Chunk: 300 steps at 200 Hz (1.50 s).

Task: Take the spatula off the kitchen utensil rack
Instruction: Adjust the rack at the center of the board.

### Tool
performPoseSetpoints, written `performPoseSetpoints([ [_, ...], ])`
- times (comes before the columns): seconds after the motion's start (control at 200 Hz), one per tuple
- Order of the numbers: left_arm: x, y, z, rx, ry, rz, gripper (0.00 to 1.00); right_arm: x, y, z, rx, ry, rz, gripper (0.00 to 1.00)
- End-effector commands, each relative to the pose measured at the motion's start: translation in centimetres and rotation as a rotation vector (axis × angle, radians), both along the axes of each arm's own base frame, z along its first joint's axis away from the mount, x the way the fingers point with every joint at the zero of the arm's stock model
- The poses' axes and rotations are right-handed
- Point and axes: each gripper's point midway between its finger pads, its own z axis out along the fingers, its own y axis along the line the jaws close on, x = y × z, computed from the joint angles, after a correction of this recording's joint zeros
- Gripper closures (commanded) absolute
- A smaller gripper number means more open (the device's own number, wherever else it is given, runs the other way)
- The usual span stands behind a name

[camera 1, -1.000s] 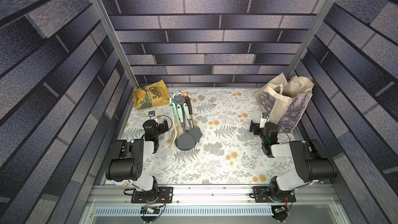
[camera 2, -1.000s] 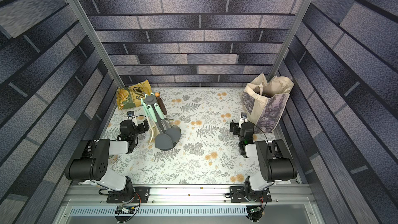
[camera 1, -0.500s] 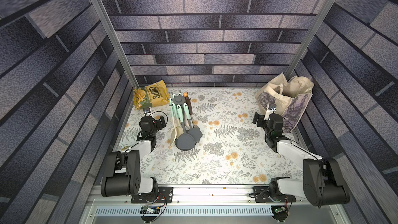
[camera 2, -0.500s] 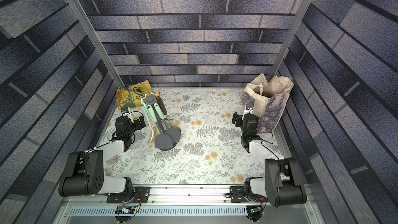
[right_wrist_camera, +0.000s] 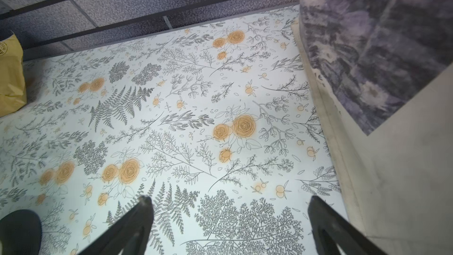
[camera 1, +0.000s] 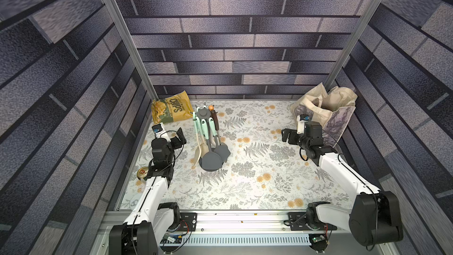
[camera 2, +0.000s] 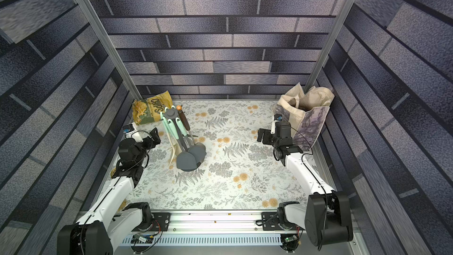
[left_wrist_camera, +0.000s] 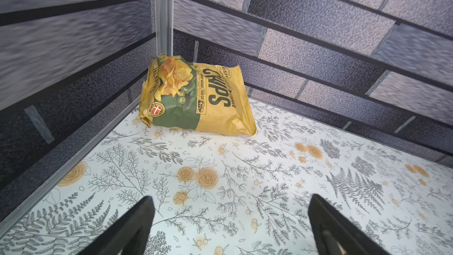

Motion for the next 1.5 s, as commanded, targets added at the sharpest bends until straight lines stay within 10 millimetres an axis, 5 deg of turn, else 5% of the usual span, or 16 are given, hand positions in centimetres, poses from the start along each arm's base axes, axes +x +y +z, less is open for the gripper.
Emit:
performPoseSetpoints([
  [0.0, -1.6, -1.3, -0.6, -0.068, 0.001, -0.04, 0.0, -0.9, 2.1, 1.6, 0.04, 0.036, 0.08, 0.01],
  [0.386, -7.8, -4.5, 4.4, -0.022, -0.21, -0.158, 0.03, -0.9, 4.6, 2.4, 0.024, 0.046, 0.162, 0.01],
  [0.661, -10.8, -6.5, 6.2, 0.001, -0.295, -0.254, 0.02, -1.6, 7.6, 4.0, 0.03, 0.018, 0.227, 0.02],
  [0.987, -10.5, -9.8, 7.6, 0.079, -0.26, -0.382, 0.03, -2.8, 13.6, 8.1, 0.085, -0.047, 0.407, 0.07],
  [1.012, -10.4, -10.0, 7.7, 0.085, -0.258, -0.387, 0.03, -2.6, 14.4, 9.9, 0.104, -0.084, 0.43, 0.09],
  [1.152, -9.9, -11.4, 8.6, 0.14, -0.261, -0.423, 0.07, -3.3, 17.3, 12.0, 0.171, -0.129, 0.549, 0.15],
  [1.498, -8.1, -14.2, 10.1, 0.319, -0.259, -0.453, 0.16, -4.6, 20.6, 14.9, 0.291, -0.238, 0.678, 0.2],
])
